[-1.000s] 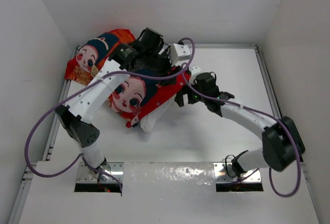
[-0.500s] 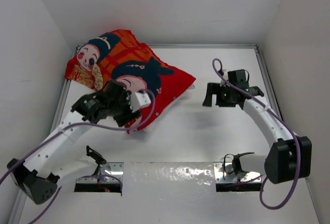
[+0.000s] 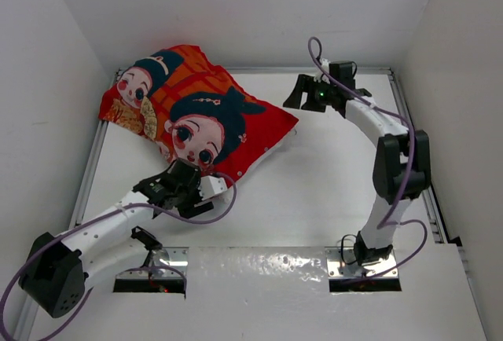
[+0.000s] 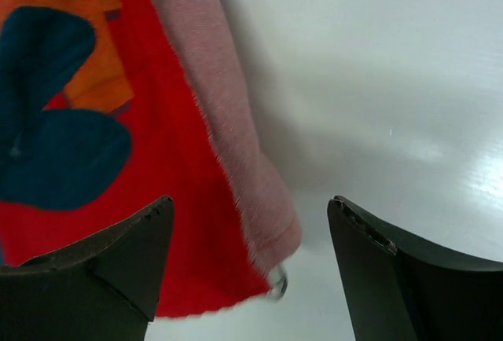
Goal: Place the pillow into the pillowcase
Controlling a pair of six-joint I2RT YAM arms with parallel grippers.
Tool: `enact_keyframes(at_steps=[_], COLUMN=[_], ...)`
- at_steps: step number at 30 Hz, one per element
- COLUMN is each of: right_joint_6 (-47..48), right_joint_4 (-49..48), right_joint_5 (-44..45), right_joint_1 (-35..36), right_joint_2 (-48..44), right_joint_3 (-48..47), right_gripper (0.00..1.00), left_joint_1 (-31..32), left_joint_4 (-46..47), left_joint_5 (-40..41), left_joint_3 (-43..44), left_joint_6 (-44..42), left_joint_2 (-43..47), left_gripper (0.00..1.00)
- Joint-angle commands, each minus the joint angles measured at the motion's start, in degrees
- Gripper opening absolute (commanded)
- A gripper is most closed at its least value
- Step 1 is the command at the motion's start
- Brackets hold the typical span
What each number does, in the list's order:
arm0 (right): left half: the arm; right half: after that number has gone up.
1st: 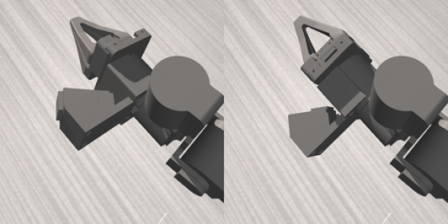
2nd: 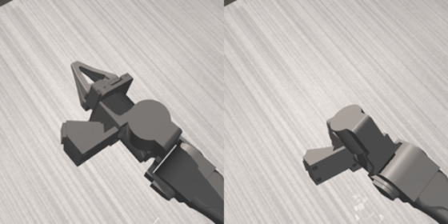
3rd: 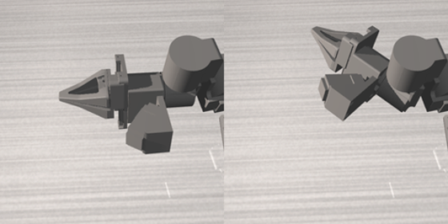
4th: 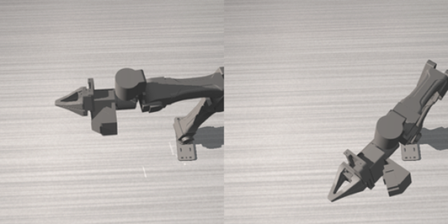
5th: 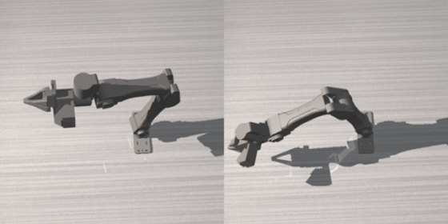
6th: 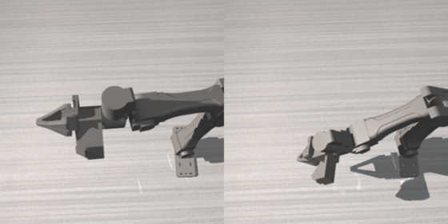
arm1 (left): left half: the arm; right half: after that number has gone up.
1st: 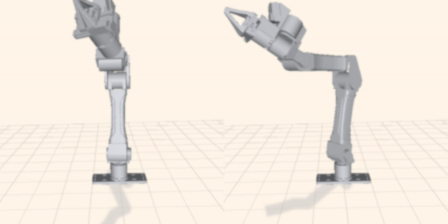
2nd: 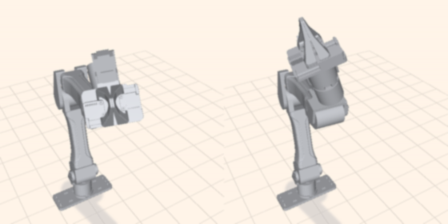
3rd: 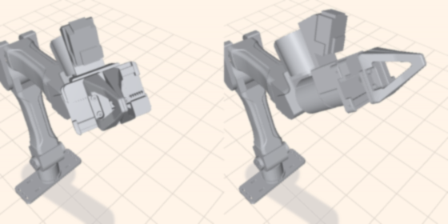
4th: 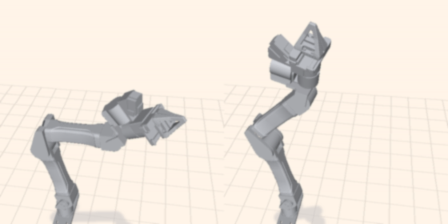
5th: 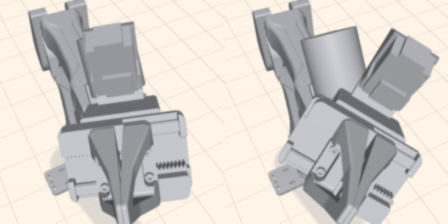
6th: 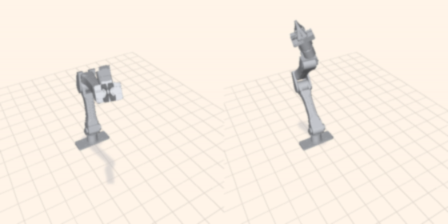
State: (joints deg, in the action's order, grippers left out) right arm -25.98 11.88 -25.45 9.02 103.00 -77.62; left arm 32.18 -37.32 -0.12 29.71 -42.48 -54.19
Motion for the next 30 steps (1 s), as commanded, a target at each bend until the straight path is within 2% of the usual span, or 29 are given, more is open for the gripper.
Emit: enact_keyframes(at_steps=[1, 3, 5, 7, 12, 15, 16, 18, 19, 20, 23, 27, 30], right_joint_6=[0.0, 0.8, 1.1, 1.2, 3.4, 5.0, 5.2, 5.3, 5.3, 5.1, 4.4, 5.1, 5.8], right_joint_4=[-3.0, -2.7, -2.0, -0.5, 2.0, 3.3, 3.4, 3.8, 3.9, 3.9, 3.6, 3.8, 6.2], right_joint_5=[-5.0, -6.0, -6.8, -7.8, -8.7, -8.3, -8.5, -8.6, -8.6, -8.6, -7.5, -3.1, -0.9], right_joint_1=[0.0, 0.1, 0.0, 0.0, -0.1, -0.1, -0.1, -0.1, -0.1, -0.1, -0.1, -0.1, -0.1], right_joint_2=[4.0, 5.6, 7.1, 7.5, 3.2, 0.0, -0.4, -0.3, -0.1, 0.1, -0.3, -3.6, -7.2], right_joint_3=[-5.7, -6.7, -7.3, -6.4, -0.3, 2.9, 3.4, 3.9, 3.8, 3.7, 3.2, 2.7, 0.3], right_gripper=[0.78, 0.77, 0.72, 0.64, 0.63, 0.62, 0.60, 0.48, 0.41, 0.26, 0.00, 0.00, 0.00], left_joint_1=[-0.9, -1.7, -2.3, -2.5, -3.0, -3.1, -3.1, -3.2, -3.2, -3.3, -3.5, -4.5, -6.3], left_joint_4=[12.2, 15.7, 17.4, 18.9, 25.4, 26.9, 27.0, 27.2, 27.4, 27.1, 24.6, 18.6, 12.5], left_joint_5=[-0.8, -1.0, -1.1, -1.9, -3.0, -3.5, -3.9, -4.5, -4.4, -4.2, -3.9, -4.1, -4.4], left_joint_3=[-2.4, -4.3, -5.6, -5.6, -6.4, -6.7, -6.9, -7.1, -7.1, -7.1, -6.3, -2.9, 3.6], left_joint_6=[1.9, 0.9, 0.1, -0.5, 0.7, 1.3, 1.3, 1.2, 1.3, 1.7, 1.6, 2.0, 3.5], left_joint_2=[-1.3, -2.7, -4.1, -5.7, -7.0, -7.1, -7.0, -6.9, -6.9, -6.8, -5.5, -3.2, -0.9], left_gripper=[0.80, 0.80, 0.77, 0.72, 0.57, 0.42, 0.30, 0.13, 0.00, 0.00, 0.00, 0.00, 0.00])
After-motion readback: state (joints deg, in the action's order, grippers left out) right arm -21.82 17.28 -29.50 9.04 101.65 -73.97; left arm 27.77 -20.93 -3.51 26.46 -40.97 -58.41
